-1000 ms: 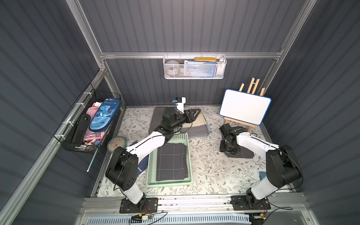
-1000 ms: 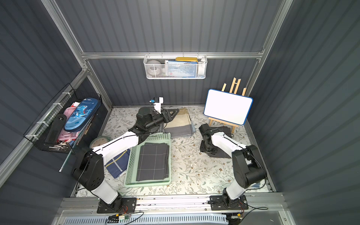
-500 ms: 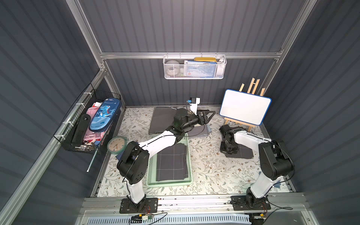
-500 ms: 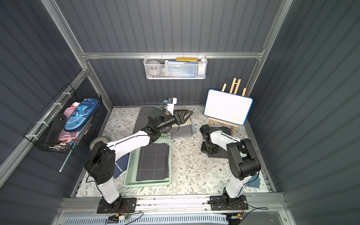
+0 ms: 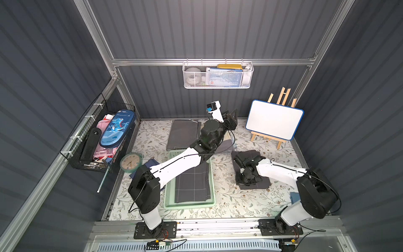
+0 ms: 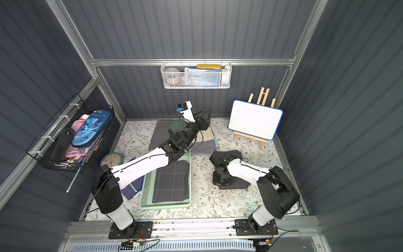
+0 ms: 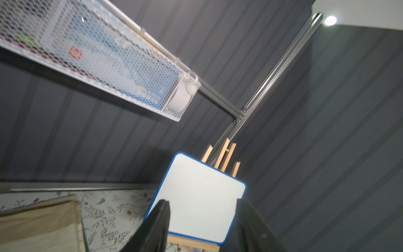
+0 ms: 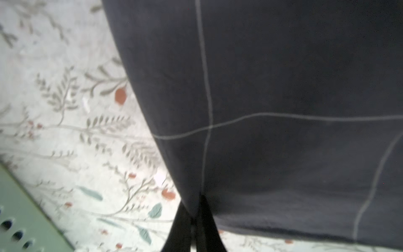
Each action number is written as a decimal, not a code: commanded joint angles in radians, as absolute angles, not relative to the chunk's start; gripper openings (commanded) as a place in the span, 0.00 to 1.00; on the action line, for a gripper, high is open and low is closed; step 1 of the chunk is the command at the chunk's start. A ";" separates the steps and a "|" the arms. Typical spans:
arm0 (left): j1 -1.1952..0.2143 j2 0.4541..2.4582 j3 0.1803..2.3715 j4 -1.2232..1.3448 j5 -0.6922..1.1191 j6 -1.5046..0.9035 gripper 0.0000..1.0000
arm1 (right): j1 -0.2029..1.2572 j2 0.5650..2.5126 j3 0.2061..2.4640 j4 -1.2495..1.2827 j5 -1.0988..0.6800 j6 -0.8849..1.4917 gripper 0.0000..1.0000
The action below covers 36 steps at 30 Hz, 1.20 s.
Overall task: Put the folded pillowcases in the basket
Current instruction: Move the pillowcase to the center of the board, then pick up the pillowcase from the center of the board.
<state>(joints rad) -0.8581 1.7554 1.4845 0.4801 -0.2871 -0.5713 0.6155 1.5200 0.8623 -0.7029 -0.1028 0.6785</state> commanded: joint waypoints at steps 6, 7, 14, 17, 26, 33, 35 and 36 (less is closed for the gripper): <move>-0.856 1.784 1.458 0.195 -0.105 -0.754 0.64 | 0.670 1.440 0.821 -0.605 -0.329 0.851 0.23; -0.855 1.773 1.440 0.195 -0.103 -0.759 0.65 | 0.670 1.445 0.824 -0.587 -0.353 0.857 0.26; -0.855 1.793 1.441 0.113 -0.060 -0.769 0.74 | 0.669 1.436 0.878 -0.685 -0.279 0.808 0.43; -0.855 1.864 1.501 0.021 -0.034 -0.767 0.77 | 0.626 1.343 0.870 -0.777 -0.122 0.796 0.46; -0.831 2.034 1.594 -0.140 0.049 -0.728 0.79 | 0.401 1.008 0.733 -0.874 -0.037 0.754 0.67; -0.808 2.087 1.559 -0.157 0.107 -0.730 0.77 | 0.348 0.996 0.715 -0.921 -0.016 0.718 0.68; -0.808 2.120 1.581 -0.175 0.103 -0.711 0.76 | 0.342 0.995 0.715 -0.916 -0.024 0.720 0.68; -0.808 2.143 1.603 -0.198 0.088 -0.696 0.75 | 0.338 0.991 0.716 -0.912 -0.031 0.722 0.68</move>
